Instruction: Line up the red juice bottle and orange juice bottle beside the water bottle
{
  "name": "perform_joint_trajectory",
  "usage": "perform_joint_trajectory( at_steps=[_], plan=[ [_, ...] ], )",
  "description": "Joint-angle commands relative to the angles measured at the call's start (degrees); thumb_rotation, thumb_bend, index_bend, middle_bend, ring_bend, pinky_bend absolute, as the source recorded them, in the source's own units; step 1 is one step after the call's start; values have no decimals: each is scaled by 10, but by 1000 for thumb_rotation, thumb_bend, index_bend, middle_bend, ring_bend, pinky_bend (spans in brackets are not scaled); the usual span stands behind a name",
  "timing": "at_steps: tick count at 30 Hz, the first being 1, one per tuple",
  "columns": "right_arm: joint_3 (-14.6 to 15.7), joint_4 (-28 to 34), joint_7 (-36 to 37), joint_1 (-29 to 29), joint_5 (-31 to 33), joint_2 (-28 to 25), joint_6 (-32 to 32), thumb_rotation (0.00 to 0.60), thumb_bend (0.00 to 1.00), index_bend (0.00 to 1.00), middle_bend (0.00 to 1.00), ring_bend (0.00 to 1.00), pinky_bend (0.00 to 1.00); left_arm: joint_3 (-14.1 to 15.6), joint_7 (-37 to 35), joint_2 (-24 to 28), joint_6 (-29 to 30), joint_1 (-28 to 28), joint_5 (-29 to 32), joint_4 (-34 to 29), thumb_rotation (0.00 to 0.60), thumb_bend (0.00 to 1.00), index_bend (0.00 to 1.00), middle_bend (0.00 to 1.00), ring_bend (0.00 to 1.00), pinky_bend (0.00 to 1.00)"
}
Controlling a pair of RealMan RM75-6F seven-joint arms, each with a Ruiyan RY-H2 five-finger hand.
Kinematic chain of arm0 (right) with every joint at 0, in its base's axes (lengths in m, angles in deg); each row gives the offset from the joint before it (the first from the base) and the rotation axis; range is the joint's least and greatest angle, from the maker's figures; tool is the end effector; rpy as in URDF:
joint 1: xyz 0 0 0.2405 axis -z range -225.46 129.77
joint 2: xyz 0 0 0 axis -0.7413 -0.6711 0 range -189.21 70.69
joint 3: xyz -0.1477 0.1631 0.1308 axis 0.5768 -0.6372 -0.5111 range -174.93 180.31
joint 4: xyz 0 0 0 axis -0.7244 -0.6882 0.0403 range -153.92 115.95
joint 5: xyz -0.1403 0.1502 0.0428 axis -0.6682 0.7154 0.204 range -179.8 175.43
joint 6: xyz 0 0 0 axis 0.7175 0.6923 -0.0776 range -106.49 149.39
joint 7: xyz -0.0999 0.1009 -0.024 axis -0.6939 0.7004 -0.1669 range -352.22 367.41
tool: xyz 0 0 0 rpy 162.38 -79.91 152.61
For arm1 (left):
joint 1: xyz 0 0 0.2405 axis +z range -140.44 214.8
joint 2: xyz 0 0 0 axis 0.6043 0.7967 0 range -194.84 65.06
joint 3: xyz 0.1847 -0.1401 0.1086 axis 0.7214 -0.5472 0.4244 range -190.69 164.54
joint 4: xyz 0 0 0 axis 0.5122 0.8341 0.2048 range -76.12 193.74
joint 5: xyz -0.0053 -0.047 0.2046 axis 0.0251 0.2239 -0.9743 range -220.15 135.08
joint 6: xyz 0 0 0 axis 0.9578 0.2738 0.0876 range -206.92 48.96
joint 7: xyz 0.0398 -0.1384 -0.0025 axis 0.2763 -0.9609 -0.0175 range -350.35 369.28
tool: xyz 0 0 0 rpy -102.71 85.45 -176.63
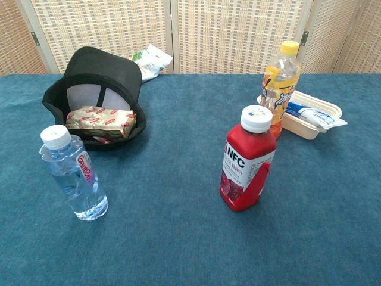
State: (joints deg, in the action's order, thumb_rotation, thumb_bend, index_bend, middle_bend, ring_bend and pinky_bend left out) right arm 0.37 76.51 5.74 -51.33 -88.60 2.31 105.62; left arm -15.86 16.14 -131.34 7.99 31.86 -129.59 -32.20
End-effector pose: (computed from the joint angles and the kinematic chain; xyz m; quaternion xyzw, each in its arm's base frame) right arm -0.3082 -0.1710 0.1643 0.6018 -0.3935 0.3704 0.5881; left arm -0.3063 0.1832 0.1513 -0.6125 -0.3423 -0.3750 0.6058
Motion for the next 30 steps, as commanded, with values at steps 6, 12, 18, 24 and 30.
perform_joint_trajectory(
  at_steps=[6,12,18,24,30],
  plan=[
    [-2,1,3,4,-3,0,10,600,119,147,240,125,221,4,-3,-1,-12,-6,-3,3,600,178,27,28,86,55],
    [-13,0,4,6,0,-5,25,600,119,147,245,125,221,2,-14,-3,-13,-13,-13,10,600,178,27,27,88,55],
    [-19,12,7,7,-7,-17,38,600,119,147,246,125,221,5,-31,-1,-19,-18,-19,13,600,178,28,28,92,55],
    [-19,22,9,5,-13,-26,39,600,120,147,246,125,221,5,-38,-2,-18,-19,-20,15,600,178,27,28,94,55],
    [-11,32,26,-5,-25,-25,16,600,120,147,246,126,221,6,-36,-4,-16,-18,-18,19,600,178,27,28,95,55]
  ],
)
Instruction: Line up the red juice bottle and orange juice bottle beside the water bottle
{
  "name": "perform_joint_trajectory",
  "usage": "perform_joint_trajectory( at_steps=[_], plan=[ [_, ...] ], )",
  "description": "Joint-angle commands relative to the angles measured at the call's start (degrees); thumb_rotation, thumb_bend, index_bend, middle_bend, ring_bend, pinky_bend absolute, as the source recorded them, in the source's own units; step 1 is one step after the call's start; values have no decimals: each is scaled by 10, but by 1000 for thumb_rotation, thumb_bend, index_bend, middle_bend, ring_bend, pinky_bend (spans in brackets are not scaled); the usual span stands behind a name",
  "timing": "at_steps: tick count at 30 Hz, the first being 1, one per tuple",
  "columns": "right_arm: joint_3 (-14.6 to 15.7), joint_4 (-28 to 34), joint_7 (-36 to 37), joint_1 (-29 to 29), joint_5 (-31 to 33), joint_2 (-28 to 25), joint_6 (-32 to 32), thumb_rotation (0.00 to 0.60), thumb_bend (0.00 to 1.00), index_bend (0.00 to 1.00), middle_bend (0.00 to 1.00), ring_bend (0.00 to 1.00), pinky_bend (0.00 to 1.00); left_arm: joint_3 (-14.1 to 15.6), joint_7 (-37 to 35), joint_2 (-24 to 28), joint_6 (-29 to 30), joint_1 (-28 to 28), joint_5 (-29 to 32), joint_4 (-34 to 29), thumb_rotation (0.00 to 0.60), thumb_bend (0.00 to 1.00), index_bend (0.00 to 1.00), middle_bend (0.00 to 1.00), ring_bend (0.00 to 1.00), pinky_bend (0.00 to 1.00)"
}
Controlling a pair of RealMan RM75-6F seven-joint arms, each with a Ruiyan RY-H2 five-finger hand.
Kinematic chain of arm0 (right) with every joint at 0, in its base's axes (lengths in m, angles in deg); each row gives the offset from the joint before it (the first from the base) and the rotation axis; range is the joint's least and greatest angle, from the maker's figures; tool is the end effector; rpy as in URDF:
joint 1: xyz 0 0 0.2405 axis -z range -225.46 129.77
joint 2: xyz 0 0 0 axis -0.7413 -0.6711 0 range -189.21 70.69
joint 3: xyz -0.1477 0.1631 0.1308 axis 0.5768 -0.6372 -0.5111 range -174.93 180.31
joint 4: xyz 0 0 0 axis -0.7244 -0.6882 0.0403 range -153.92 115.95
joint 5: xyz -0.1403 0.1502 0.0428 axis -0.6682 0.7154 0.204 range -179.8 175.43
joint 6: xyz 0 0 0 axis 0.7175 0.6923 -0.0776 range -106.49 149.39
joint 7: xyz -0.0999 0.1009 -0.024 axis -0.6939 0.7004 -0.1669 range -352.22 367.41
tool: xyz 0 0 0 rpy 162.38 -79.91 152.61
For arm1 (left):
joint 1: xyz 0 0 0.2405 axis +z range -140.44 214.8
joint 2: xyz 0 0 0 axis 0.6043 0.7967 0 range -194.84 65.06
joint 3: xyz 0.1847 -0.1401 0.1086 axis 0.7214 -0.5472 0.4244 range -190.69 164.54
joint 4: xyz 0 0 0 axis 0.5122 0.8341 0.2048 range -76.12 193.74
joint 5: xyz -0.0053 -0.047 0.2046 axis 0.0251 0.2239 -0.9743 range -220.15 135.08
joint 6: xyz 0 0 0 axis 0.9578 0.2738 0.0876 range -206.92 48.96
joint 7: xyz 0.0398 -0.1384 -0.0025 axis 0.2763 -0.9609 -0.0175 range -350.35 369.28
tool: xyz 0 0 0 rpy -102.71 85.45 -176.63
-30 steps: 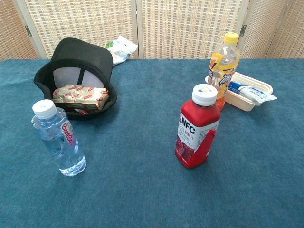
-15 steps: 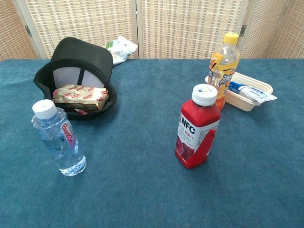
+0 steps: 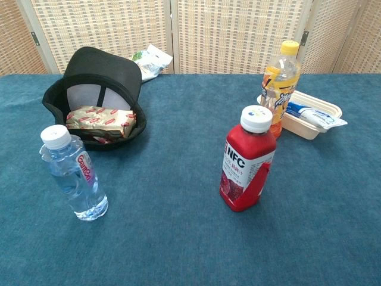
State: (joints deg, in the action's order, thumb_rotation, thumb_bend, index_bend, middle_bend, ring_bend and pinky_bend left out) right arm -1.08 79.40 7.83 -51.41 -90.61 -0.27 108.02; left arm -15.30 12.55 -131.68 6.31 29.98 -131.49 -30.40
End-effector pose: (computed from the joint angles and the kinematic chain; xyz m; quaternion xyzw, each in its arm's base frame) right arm -0.2916 -0.1761 0.1806 0.5930 -0.3775 0.4101 0.5810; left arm -0.3040 0.1916 0.1451 -0.6291 -0.3468 -0.3898 0.5762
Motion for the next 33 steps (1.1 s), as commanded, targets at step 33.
perform_joint_trajectory(
  at_steps=[33],
  plan=[
    [37,3,249,-120,-82,63,-159,600,0,161,245,130,221,8,-22,12,22,-2,-30,-5,600,178,55,28,137,84]
  ],
)
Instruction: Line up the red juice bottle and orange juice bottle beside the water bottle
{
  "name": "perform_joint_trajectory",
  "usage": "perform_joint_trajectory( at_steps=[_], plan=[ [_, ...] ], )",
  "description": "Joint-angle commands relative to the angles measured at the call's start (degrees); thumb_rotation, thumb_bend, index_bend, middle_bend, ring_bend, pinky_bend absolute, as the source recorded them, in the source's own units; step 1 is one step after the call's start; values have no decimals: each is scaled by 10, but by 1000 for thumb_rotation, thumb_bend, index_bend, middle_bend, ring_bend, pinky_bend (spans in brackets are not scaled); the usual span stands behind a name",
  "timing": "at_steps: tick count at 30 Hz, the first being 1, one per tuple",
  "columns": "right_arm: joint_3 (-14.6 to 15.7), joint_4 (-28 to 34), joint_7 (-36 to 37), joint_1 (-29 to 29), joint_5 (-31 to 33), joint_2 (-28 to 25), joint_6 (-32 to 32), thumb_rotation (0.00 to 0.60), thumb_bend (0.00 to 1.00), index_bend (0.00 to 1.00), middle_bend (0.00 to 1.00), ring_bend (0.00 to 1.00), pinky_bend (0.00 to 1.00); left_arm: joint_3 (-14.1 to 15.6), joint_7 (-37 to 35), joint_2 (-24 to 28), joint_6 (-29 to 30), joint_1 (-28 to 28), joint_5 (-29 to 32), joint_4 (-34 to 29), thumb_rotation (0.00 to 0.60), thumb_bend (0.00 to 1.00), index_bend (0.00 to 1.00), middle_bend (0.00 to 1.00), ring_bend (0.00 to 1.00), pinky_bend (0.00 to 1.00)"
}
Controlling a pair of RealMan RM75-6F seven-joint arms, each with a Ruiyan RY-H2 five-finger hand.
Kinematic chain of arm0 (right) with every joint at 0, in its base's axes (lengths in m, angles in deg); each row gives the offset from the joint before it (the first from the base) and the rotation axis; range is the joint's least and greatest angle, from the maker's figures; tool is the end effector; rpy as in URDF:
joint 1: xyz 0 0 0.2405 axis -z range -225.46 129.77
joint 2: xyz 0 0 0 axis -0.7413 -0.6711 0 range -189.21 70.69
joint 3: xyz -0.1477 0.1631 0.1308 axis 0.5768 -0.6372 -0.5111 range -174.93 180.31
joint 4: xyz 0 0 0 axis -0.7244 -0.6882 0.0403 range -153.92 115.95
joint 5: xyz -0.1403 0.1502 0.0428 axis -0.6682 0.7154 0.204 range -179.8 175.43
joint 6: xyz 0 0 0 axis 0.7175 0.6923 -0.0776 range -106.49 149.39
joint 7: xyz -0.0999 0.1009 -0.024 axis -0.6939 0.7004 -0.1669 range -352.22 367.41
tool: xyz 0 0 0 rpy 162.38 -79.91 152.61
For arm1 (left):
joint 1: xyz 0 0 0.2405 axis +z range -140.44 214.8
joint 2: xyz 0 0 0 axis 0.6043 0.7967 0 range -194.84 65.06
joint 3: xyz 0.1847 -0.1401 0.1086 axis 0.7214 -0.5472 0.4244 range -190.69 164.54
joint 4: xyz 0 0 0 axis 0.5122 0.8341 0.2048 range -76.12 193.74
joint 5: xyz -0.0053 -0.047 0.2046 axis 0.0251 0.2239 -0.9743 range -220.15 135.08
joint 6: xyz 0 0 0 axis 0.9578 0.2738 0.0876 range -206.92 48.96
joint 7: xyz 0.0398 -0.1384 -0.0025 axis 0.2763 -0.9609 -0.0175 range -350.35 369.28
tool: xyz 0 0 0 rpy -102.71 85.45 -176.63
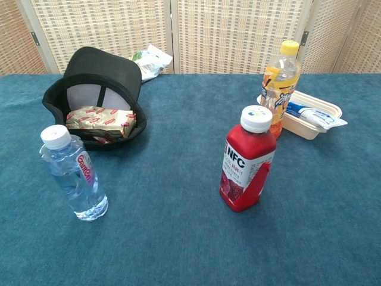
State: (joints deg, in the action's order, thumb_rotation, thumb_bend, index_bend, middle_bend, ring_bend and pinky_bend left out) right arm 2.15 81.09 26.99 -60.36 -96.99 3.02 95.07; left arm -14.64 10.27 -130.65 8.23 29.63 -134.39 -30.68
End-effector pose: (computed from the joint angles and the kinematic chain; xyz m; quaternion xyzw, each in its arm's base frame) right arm -0.2537 -0.1997 0.1184 0.6197 -0.5085 0.4686 0.3713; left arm -0.2959 0.1902 0.1502 -0.6355 -0.3357 -0.4141 0.5586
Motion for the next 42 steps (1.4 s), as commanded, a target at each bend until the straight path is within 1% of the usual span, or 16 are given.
perform_joint_trajectory(
  at_steps=[1,4,7,10,14,19,27,31,36,38,40,42],
  plan=[
    [3,-21,74,-40,-18,42,-38,600,0,162,245,130,221,2,3,3,5,3,-3,-4,600,178,55,28,137,84],
    [1,-39,110,-66,-15,69,-67,600,0,162,244,130,221,4,6,7,13,7,-7,-9,600,178,55,28,137,84],
    [-2,-60,131,-89,-13,93,-92,600,0,162,236,130,221,4,9,10,19,10,-10,-15,600,179,55,28,137,84],
    [-12,-90,159,-116,-1,126,-118,600,0,162,220,130,221,6,11,10,21,12,-12,-16,600,178,55,28,137,84],
    [-22,-132,192,-144,1,167,-133,600,0,162,213,130,221,7,14,10,23,13,-14,-19,600,179,55,28,137,84],
    [-24,-173,224,-173,-4,204,-142,600,0,162,213,130,221,8,18,12,26,16,-17,-22,600,178,55,28,137,84],
    [-20,-220,263,-211,-4,241,-162,600,0,162,213,130,221,8,22,13,27,17,-16,-27,600,178,55,28,137,84],
    [-9,-231,287,-225,-8,250,-170,600,0,162,213,130,221,8,26,17,29,18,-19,-31,600,178,55,28,137,84],
    [2,-244,300,-238,-13,259,-174,600,0,163,222,131,221,7,26,21,33,21,-19,-34,600,178,55,28,137,84],
    [2,-250,301,-240,-11,265,-171,600,0,181,243,139,221,8,24,22,34,22,-19,-33,600,178,55,28,137,84],
    [0,-256,302,-241,-5,271,-166,600,0,227,274,165,225,8,24,23,34,22,-20,-33,600,178,55,28,137,84],
    [-3,-263,299,-238,5,280,-159,600,7,302,320,210,250,9,24,24,35,23,-20,-33,600,178,55,28,137,84]
  ],
)
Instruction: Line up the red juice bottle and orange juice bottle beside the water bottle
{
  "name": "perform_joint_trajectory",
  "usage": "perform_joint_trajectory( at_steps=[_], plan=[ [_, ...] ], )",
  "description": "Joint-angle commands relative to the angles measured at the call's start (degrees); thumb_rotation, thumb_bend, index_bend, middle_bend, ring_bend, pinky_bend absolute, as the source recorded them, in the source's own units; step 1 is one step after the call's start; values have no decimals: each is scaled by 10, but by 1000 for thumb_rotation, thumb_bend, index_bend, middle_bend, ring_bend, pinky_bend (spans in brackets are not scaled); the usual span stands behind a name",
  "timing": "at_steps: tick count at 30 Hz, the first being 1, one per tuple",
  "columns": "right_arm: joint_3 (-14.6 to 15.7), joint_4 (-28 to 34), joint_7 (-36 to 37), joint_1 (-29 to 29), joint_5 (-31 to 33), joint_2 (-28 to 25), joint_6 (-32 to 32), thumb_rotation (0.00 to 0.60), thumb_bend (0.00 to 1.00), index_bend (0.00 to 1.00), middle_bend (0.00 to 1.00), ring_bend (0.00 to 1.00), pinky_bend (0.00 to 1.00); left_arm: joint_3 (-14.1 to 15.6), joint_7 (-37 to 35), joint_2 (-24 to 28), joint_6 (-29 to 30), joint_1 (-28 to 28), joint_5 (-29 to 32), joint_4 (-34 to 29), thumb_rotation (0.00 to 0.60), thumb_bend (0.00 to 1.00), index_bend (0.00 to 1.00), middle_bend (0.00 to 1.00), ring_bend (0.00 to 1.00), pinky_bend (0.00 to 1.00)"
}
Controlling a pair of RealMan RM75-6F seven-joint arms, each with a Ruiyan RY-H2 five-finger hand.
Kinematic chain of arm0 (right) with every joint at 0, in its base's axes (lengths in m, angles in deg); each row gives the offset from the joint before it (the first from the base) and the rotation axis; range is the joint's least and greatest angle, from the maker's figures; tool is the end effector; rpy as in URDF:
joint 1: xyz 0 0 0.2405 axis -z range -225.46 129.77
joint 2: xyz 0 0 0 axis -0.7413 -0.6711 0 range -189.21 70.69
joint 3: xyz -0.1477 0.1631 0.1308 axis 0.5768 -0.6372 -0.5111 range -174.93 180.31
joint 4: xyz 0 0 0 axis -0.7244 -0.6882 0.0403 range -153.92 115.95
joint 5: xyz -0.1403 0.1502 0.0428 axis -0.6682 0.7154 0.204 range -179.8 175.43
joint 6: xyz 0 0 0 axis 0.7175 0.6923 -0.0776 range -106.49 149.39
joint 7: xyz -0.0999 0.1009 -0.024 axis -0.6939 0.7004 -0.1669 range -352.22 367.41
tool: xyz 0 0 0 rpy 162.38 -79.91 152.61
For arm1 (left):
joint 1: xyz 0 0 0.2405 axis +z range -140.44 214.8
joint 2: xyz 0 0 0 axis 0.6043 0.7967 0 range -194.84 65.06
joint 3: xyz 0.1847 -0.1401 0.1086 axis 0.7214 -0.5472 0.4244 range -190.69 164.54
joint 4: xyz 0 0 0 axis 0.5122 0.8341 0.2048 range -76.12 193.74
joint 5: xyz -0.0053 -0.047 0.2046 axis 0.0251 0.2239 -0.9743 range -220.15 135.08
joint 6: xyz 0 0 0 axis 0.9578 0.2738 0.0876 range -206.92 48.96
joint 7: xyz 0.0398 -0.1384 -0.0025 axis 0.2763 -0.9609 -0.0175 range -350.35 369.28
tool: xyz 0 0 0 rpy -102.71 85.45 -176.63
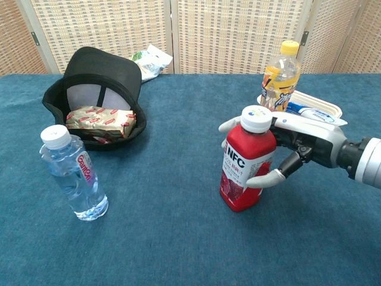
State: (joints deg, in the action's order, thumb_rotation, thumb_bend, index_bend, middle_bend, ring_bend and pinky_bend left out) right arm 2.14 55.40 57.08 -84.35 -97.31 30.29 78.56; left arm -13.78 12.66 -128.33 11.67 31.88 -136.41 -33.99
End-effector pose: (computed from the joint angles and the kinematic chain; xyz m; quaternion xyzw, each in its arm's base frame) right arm -0.1882 -0.2925 -0.0362 0.6238 -0.6150 0.4676 0.1183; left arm -0.2884 0.1736 0.1619 -0.6329 -0.3199 -0.4168 0.5686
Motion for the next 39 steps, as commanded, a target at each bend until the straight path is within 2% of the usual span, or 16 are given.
perform_joint_trajectory(
  at_steps=[1,6,9,13,19,33,39],
  plan=[
    [-5,-10,-5,3,13,12,9,600,22,326,333,224,260,0,-1,1,1,1,0,0,600,178,55,28,137,84],
    [-6,-17,2,3,21,25,16,600,197,464,420,303,319,-1,-2,2,0,0,2,0,600,178,55,28,137,84],
    [-6,-20,3,2,21,31,23,600,243,525,467,348,358,-2,-1,1,-1,0,1,1,600,178,55,28,137,84],
    [-7,-18,10,3,21,35,37,600,263,578,510,393,398,-2,-1,0,-1,1,2,1,600,178,55,28,137,84],
    [-15,-3,19,-12,9,43,50,600,264,590,520,407,412,-2,2,2,3,4,1,-2,600,178,55,28,137,84],
    [-38,-36,-25,-77,11,122,9,600,263,590,518,407,412,0,-1,5,11,9,-5,-1,600,178,55,28,137,84],
    [-44,-55,-33,-99,16,151,-4,600,256,590,478,387,412,0,-9,3,17,13,-4,6,600,178,55,28,137,84]
  ],
)
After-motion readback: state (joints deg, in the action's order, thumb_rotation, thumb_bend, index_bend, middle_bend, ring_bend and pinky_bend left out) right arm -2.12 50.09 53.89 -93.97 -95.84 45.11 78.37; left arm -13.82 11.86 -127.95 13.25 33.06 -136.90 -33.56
